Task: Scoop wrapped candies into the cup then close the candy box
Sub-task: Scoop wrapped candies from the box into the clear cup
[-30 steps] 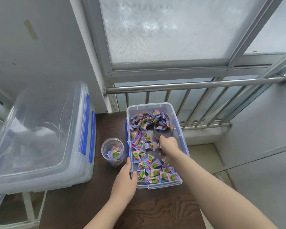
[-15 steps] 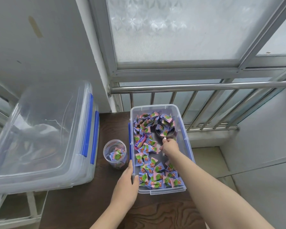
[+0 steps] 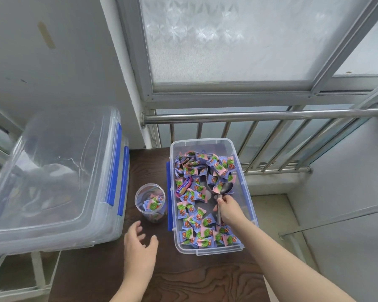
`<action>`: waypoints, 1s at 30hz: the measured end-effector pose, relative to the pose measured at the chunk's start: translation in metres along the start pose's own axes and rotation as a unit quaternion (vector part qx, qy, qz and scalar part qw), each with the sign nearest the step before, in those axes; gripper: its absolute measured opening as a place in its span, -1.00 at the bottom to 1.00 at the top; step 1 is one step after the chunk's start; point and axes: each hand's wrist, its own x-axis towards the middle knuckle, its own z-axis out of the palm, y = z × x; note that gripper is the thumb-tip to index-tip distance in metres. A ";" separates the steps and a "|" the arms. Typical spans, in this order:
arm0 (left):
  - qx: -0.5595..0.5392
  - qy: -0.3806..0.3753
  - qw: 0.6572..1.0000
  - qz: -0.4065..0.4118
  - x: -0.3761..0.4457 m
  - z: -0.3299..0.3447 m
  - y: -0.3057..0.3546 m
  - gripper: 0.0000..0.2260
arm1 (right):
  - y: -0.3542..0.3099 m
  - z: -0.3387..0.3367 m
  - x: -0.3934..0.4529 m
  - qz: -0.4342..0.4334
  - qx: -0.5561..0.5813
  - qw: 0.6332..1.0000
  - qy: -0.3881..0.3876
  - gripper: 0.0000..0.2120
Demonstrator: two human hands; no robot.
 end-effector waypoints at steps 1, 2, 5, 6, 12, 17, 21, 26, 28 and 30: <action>-0.004 0.002 1.000 -0.004 0.005 -0.002 0.001 -0.40 | 0.001 -0.001 -0.002 -0.005 -0.002 1.000 0.000 -0.72; -0.003 0.000 1.000 -0.002 0.010 -0.004 0.002 -0.31 | 0.003 -0.002 -0.003 -0.011 -0.003 1.000 0.000 -0.73; 0.013 -0.018 0.999 0.030 0.024 -0.007 0.010 -0.15 | 0.002 -0.005 -0.009 -0.026 -0.014 1.000 0.000 -0.73; 0.017 -0.024 0.999 0.041 0.028 -0.008 0.012 -0.11 | 0.002 -0.006 -0.010 -0.032 -0.022 0.999 0.002 -0.73; 0.008 -0.037 0.995 0.095 0.044 -0.008 0.023 -0.11 | -0.004 -0.010 -0.015 -0.044 -0.032 0.998 -0.003 -0.72; -0.004 -0.027 0.993 0.115 0.045 -0.005 0.037 -0.16 | -0.004 -0.017 -0.025 -0.068 -0.041 0.997 -0.024 -0.74; 0.005 -0.016 0.992 0.127 0.045 -0.004 0.045 -0.23 | -0.005 -0.033 -0.040 -0.106 -0.078 0.989 -0.067 -0.79; 0.049 -0.009 0.990 0.133 0.046 -0.005 0.047 -0.21 | -0.016 -0.059 -0.059 -0.151 -0.162 0.966 -0.134 -0.81; 0.060 -0.007 0.988 0.142 0.045 -0.005 0.050 -0.23 | -0.023 -0.068 -0.065 -0.165 -0.209 0.950 -0.163 -0.81; 0.070 -0.009 0.985 0.155 0.045 -0.006 0.052 -0.25 | -0.032 -0.073 -0.069 -0.178 -0.248 0.934 -0.187 -0.80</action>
